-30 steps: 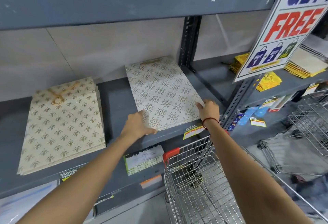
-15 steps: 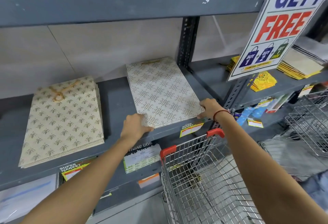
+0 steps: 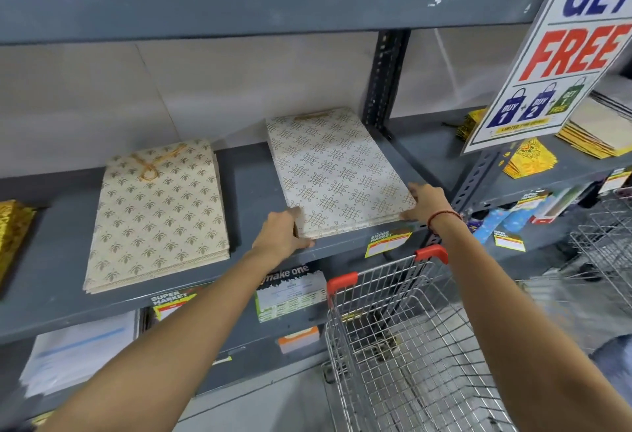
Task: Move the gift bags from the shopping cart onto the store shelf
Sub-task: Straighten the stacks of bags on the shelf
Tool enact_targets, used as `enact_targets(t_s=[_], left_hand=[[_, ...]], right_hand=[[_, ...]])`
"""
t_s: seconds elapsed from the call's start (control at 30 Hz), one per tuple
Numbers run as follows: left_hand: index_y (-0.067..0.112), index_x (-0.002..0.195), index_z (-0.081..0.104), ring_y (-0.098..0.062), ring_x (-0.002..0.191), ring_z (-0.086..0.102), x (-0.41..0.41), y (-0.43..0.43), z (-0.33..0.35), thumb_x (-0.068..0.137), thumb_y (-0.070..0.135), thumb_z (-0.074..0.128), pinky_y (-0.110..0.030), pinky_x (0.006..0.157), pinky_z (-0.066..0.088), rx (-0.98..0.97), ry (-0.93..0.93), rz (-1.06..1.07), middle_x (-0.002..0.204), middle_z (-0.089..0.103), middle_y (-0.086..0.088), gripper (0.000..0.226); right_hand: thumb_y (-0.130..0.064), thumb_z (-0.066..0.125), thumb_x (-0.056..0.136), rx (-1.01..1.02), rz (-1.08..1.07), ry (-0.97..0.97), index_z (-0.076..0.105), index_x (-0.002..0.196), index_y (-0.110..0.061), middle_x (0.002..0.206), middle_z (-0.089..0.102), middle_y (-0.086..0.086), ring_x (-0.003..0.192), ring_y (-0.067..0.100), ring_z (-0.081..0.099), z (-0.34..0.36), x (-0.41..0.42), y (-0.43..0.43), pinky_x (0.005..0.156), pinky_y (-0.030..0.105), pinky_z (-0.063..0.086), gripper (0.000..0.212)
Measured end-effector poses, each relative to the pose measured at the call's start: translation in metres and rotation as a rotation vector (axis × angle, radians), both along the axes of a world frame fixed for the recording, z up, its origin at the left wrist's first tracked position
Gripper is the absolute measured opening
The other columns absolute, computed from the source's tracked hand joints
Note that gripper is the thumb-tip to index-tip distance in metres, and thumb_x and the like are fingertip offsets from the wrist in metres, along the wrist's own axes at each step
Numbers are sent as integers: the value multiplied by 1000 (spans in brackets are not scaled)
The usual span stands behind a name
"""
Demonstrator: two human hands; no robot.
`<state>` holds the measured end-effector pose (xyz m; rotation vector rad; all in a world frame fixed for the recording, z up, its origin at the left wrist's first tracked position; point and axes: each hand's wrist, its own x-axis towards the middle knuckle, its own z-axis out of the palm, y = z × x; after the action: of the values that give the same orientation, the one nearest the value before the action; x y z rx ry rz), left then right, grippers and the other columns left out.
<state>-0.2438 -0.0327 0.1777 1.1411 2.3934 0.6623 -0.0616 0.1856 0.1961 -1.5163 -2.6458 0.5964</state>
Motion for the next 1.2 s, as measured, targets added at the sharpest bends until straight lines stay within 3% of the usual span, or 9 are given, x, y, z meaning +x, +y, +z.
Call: enact_targets(t_s=[0.07, 0.13, 0.27, 0.43, 0.63, 0.73, 0.8, 1.03, 1.2], left_hand=[[7, 137, 41, -32, 116, 57, -6, -15, 2, 71, 34, 80, -38, 96, 49, 58, 10, -24, 130, 58, -15, 81], [6, 148, 26, -31, 139, 38, -15, -34, 4, 73, 38, 78, -39, 114, 34, 119, 92, -9, 155, 33, -15, 97], [5, 151, 17, -24, 149, 15, -57, -97, 0, 72, 46, 75, -36, 122, 17, 103, 265, 84, 161, 17, -12, 107], [6, 150, 25, -25, 148, 17, -96, -184, -11, 73, 45, 75, -38, 122, 20, 44, 326, 213, 159, 23, -12, 100], [13, 146, 35, -33, 142, 29, -118, -251, -23, 75, 34, 77, -44, 110, 34, 45, 204, 438, 154, 30, -15, 85], [8, 129, 51, -34, 110, 61, -123, -261, -26, 76, 26, 77, -30, 82, 48, 84, 109, 427, 117, 66, -17, 61], [5, 121, 55, -31, 99, 65, -126, -264, -25, 75, 22, 78, -20, 71, 41, 99, 68, 429, 103, 72, -15, 54], [5, 108, 63, -29, 98, 67, -145, -271, -21, 77, 19, 76, -20, 70, 40, 87, 17, 371, 99, 74, -13, 36], [3, 113, 66, -28, 102, 68, -152, -271, -21, 82, 14, 73, -25, 84, 49, 83, 5, 356, 106, 74, -15, 34]], right_hand=[[-8, 74, 77, 50, -72, 199, 42, 136, -3, 137, 53, 19, 128, 34, 47, 2, -4, -22, 110, 42, 39, 67], [-8, 70, 81, 86, -110, 418, 44, 134, -2, 136, 53, 19, 125, 33, 50, 5, -13, -51, 109, 42, 38, 60], [-12, 69, 83, -108, 26, 571, 46, 133, -3, 130, 57, 19, 119, 31, 55, 0, -65, -131, 104, 42, 46, 56], [-15, 73, 79, -400, 272, 582, 43, 136, -6, 138, 50, 17, 128, 27, 48, -12, -137, -220, 109, 40, 41, 65], [-32, 71, 81, -343, 338, 517, 26, 145, -11, 151, 30, 16, 140, 29, 26, -27, -184, -270, 117, 44, 26, 81], [-36, 70, 81, -346, 304, 474, 22, 146, -10, 153, 25, 15, 142, 30, 22, -37, -190, -281, 118, 44, 23, 85], [-34, 72, 79, -320, 278, 484, 27, 144, -8, 147, 34, 17, 138, 33, 28, -41, -190, -287, 115, 43, 27, 83], [-26, 74, 76, -212, 304, 454, 49, 126, -10, 120, 58, 16, 119, 32, 45, -45, -186, -290, 103, 44, 42, 57], [-19, 68, 83, -128, 318, 382, 49, 128, -1, 127, 59, 17, 121, 32, 47, -48, -186, -288, 105, 42, 41, 52]])
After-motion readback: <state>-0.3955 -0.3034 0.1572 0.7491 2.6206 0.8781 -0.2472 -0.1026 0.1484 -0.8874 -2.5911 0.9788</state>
